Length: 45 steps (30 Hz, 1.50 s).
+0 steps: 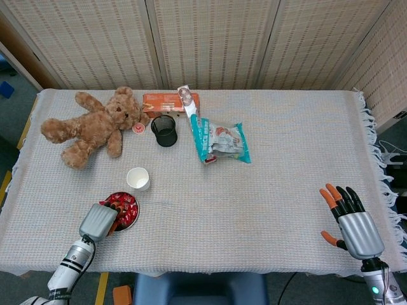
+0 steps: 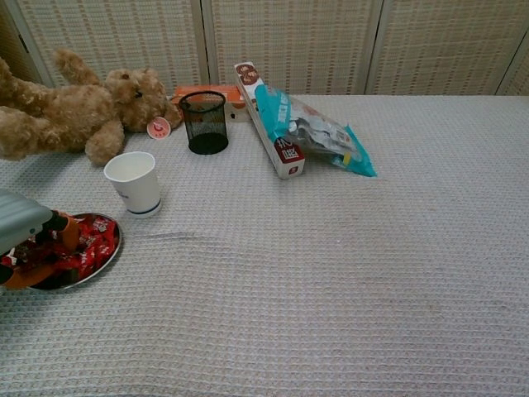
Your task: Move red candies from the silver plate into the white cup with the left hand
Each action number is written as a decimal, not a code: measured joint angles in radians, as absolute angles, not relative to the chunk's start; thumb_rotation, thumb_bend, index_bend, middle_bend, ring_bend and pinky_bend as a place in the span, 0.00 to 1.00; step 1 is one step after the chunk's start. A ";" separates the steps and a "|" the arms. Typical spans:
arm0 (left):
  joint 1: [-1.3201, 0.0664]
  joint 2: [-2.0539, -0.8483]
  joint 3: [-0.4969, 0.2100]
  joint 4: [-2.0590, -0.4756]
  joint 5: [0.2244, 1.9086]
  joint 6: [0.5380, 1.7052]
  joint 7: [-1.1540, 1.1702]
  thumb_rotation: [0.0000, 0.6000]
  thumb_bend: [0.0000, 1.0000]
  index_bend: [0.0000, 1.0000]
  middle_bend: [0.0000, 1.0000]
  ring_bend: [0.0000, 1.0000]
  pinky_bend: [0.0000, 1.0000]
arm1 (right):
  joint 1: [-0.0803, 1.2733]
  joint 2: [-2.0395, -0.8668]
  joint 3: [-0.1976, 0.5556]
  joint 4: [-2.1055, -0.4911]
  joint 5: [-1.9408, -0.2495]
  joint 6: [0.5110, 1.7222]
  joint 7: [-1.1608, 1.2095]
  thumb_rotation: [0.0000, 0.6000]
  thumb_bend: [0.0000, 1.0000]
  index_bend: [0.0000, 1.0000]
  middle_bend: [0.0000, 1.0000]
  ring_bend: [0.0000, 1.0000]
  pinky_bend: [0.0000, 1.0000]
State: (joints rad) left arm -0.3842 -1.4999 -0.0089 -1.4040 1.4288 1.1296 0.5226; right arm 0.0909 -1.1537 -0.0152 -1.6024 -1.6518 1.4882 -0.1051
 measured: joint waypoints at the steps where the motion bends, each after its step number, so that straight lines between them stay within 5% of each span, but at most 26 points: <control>1: -0.385 -1.501 -0.008 -1.403 1.428 1.129 0.523 1.00 0.40 0.47 0.42 0.45 0.95 | 0.091 -1.153 -0.015 -1.603 -1.652 1.488 -0.105 1.00 0.07 0.00 0.00 0.00 0.00; 11: -0.392 -1.512 -0.007 -1.382 1.456 1.159 0.494 1.00 0.41 0.57 0.56 0.52 0.98 | 0.091 -1.151 -0.016 -1.604 -1.652 1.485 -0.105 1.00 0.07 0.00 0.00 0.00 0.00; 30: -0.405 -1.518 -0.009 -1.362 1.484 1.182 0.452 1.00 0.45 0.62 0.61 0.56 0.99 | 0.093 -1.150 -0.017 -1.606 -1.652 1.479 -0.107 1.00 0.07 0.00 0.00 0.00 0.00; 45: -0.466 -1.463 -0.079 -1.480 1.509 1.203 0.486 1.00 0.45 0.62 0.61 0.56 0.99 | 0.093 -1.147 -0.016 -1.606 -1.649 1.477 -0.103 1.00 0.07 0.00 0.00 0.00 0.00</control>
State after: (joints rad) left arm -0.4662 -1.4633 -0.0788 -1.4804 1.5087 1.2025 0.4864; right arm 0.0933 -1.1471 -0.0157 -1.6060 -1.6487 1.4770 -0.1032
